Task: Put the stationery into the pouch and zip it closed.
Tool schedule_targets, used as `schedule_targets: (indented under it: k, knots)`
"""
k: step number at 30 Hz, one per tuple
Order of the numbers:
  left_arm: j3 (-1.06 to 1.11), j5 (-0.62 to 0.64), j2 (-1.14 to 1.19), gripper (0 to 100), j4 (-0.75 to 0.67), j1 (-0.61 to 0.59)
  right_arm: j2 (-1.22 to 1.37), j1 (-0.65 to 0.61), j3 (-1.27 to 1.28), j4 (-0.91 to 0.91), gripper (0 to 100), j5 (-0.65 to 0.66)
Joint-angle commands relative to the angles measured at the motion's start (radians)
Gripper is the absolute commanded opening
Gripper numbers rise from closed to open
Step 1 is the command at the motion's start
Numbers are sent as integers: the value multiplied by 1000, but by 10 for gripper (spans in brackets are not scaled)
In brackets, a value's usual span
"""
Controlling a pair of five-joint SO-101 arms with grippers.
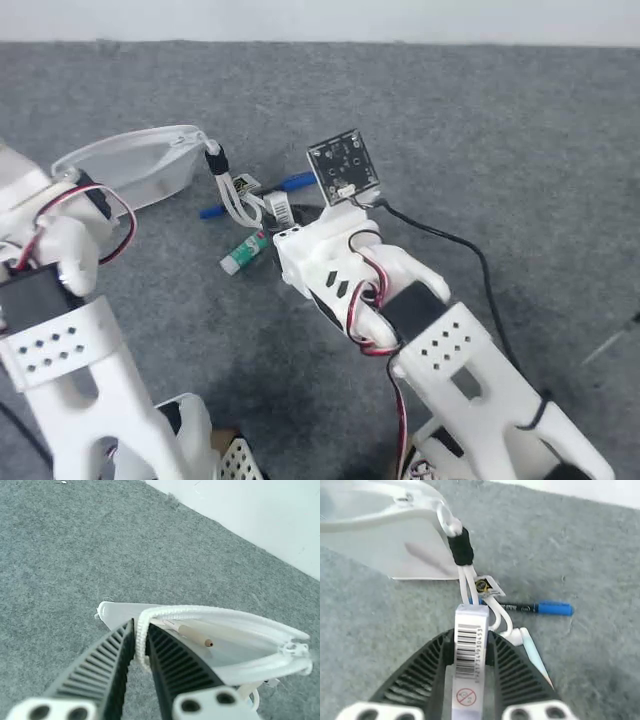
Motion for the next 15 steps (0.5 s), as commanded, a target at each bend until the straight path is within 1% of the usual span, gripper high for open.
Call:
schedule_targets:
  k: [1, 7, 11, 15]
  knots:
    - [-1, 12, -9, 10, -41, -5, -88, -50, -9, -54, 6, -11]
    - [-1, 12, -9, 10, -41, -2, -157, -130, -9, -119, 6, -5]
    - [-1, 12, -9, 10, -38, -2, -199, -143, -9, -173, 6, -3]
    - [-1, 12, -9, 10, -37, 0, -196, -143, -9, -282, 6, -3]
